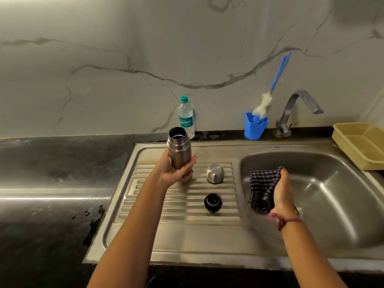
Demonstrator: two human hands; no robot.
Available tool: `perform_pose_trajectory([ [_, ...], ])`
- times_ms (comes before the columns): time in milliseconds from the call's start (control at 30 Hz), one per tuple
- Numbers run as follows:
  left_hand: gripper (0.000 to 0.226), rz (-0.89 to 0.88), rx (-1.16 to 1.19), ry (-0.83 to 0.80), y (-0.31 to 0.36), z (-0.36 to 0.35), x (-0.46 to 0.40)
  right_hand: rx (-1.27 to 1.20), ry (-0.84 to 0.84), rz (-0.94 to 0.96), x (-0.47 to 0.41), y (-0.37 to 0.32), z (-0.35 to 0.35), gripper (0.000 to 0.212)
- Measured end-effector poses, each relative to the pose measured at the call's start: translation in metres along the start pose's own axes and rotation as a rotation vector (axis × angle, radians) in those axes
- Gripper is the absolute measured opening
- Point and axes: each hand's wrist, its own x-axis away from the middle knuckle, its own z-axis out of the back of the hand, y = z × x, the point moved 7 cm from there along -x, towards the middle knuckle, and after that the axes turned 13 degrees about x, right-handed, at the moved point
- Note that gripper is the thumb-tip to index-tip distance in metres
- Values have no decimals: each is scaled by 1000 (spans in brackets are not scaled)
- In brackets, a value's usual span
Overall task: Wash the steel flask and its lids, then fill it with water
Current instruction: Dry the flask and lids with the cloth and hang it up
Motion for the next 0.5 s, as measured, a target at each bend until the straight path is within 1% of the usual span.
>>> perform_pose_trajectory([
  [67, 59, 6, -18, 23, 1, 2, -1, 16, 30, 20, 1, -2, 1, 66],
  [100, 59, 11, -24, 29, 2, 3, -3, 14, 36, 24, -1, -1, 2, 66],
  [233, 68, 52, -45, 54, 7, 8, -10, 16, 12, 32, -6, 2, 2, 77],
  [400, 71, 91, -74, 55, 12, 13, -15, 26, -1, 1, -12, 8, 3, 94],
  [500, 72, 109, -91, 48, 16, 14, -17, 33, 12, 6, -15, 8, 3, 95],
])
